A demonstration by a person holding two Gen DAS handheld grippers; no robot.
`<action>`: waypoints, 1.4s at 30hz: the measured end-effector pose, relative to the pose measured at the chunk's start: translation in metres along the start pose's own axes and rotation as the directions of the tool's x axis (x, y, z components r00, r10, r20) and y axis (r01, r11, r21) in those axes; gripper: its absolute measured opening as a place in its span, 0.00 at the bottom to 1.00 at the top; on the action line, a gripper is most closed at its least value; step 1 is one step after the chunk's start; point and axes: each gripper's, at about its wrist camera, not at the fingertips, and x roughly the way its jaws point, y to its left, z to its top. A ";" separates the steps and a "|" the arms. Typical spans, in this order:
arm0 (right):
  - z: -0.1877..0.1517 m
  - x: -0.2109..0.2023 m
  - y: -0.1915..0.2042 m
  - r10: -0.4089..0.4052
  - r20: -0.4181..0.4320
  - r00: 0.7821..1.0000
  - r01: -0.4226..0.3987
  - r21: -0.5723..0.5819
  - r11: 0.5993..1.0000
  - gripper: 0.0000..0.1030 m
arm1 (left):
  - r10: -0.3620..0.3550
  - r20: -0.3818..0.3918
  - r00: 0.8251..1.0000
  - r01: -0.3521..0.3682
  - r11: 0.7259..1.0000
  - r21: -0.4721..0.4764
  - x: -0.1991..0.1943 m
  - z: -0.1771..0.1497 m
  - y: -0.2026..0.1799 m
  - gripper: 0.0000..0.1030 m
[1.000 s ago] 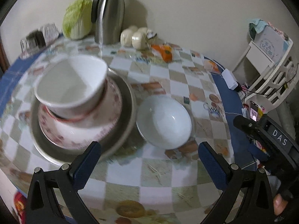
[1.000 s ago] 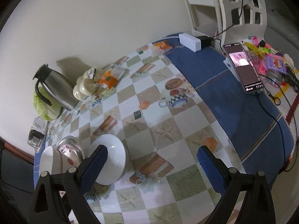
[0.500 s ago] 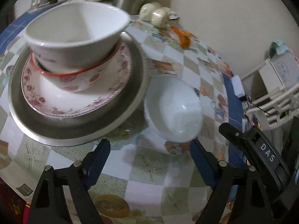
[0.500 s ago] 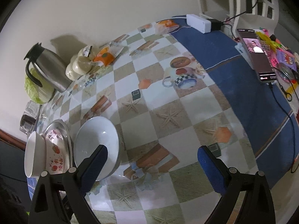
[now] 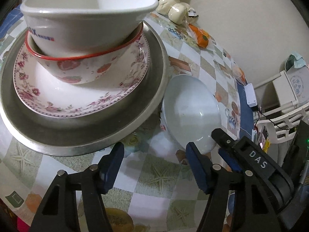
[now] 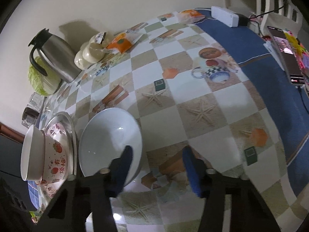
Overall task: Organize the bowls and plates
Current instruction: 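Raise both grippers off the stack and move to the plain round white bowl, then close both grippers on the rim of the plain round white bowl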
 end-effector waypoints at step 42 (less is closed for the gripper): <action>0.003 0.018 -0.023 -0.012 -0.027 1.000 0.013 0.031 0.999 0.14 | -0.057 -0.051 0.997 0.065 0.985 0.158 0.040 0.007 -0.034 0.36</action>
